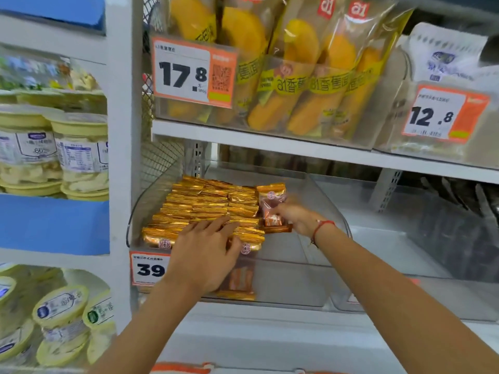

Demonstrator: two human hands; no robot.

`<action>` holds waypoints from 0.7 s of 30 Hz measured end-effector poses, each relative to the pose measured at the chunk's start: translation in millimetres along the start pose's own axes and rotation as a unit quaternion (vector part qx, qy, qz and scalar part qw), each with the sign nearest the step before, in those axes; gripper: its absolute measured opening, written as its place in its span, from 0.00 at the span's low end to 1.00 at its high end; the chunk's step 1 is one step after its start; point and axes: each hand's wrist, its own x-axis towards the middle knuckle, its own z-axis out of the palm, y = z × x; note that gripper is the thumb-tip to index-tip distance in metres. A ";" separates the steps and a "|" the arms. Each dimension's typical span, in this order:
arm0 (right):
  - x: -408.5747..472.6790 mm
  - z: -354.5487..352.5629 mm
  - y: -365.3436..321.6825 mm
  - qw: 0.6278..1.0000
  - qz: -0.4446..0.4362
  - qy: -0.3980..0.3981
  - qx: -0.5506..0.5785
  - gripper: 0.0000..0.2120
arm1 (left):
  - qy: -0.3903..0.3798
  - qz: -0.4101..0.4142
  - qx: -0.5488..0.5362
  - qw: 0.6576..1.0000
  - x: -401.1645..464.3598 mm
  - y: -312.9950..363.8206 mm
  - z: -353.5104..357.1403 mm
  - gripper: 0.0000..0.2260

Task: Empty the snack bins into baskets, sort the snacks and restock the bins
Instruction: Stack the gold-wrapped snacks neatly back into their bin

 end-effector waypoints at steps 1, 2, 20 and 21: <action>9.8 1.8 3.6 1.000 0.015 -0.010 -0.009 0.11 | 0.007 -0.001 0.000 1.000 -0.3 0.2 0.5 0.37; 20.2 3.4 8.3 1.000 0.026 -0.016 -0.006 0.13 | 0.012 -0.002 0.003 1.000 -0.7 0.4 0.7 0.35; 47.3 14.7 38.1 0.992 -0.059 0.085 -0.067 0.35 | 0.044 -0.010 0.000 0.999 -3.9 2.8 2.4 0.22; 46.6 15.4 37.2 0.981 -0.086 0.132 -0.115 0.35 | 0.050 -0.008 -0.001 0.999 -3.8 2.7 2.8 0.22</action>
